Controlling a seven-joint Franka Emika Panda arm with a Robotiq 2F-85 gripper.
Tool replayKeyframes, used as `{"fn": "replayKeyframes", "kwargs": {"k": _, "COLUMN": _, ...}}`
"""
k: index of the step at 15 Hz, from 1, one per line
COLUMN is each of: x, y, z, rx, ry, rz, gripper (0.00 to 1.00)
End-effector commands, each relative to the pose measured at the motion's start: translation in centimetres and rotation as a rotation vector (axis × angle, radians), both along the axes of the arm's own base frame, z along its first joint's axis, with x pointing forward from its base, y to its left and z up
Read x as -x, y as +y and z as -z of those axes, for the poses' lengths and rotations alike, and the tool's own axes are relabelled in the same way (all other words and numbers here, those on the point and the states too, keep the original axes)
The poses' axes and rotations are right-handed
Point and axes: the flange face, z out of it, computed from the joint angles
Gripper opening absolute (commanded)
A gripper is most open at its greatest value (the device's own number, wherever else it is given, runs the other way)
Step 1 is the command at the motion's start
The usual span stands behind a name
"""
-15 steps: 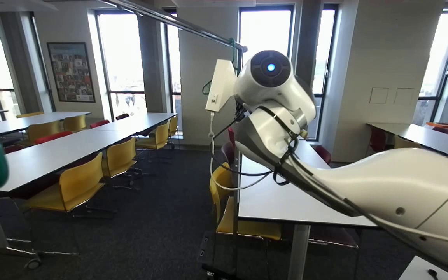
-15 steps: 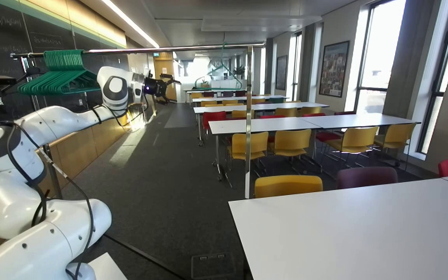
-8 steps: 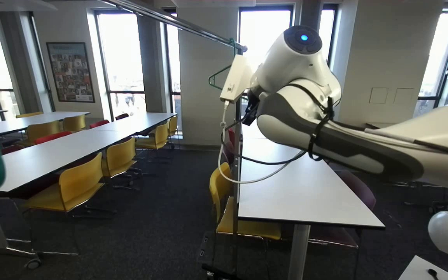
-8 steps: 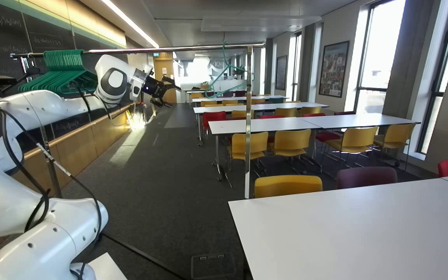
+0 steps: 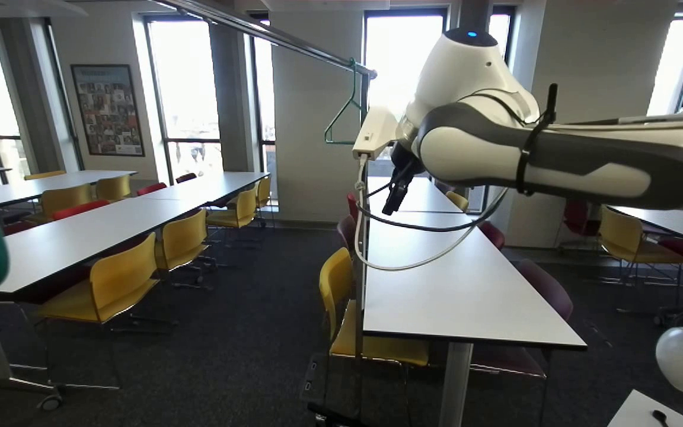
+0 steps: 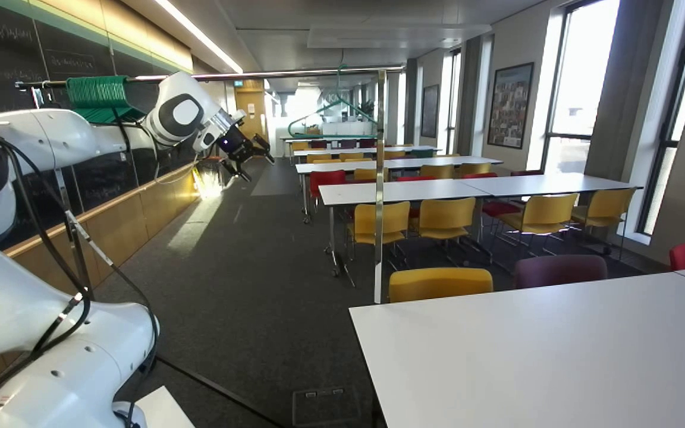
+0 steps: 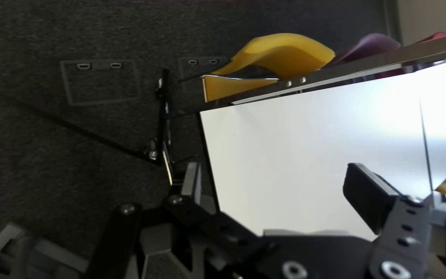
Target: Lift the hanger from the table and put it on the rail
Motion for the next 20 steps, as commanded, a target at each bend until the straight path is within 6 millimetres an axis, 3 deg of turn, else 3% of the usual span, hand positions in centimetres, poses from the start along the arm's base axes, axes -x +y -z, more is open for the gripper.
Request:
{"fn": "replayKeyframes", "kwargs": {"k": 1, "x": 0.3, "y": -0.6, "z": 0.3, "rx": -0.107, "ry": 0.148, "rz": -0.061, "gripper": 1.0}}
{"fn": "replayKeyframes", "kwargs": {"k": 9, "x": 2.0, "y": -1.3, "z": 1.9, "rx": -0.241, "ry": 0.513, "rz": -0.142, "gripper": 1.0}}
{"fn": "replayKeyframes", "kwargs": {"k": 13, "x": 2.9, "y": -2.7, "z": 2.7, "rx": -0.292, "ry": 0.714, "rz": -0.111, "gripper": 1.0}}
{"fn": "replayKeyframes", "kwargs": {"k": 14, "x": 2.8, "y": -2.1, "z": 3.5, "rx": -0.249, "ry": 0.65, "rz": -0.102, "gripper": 1.0}}
{"fn": "replayKeyframes", "kwargs": {"k": 20, "x": 3.0, "y": -2.5, "z": 3.5, "rx": -0.265, "ry": 0.688, "rz": -0.097, "gripper": 1.0}}
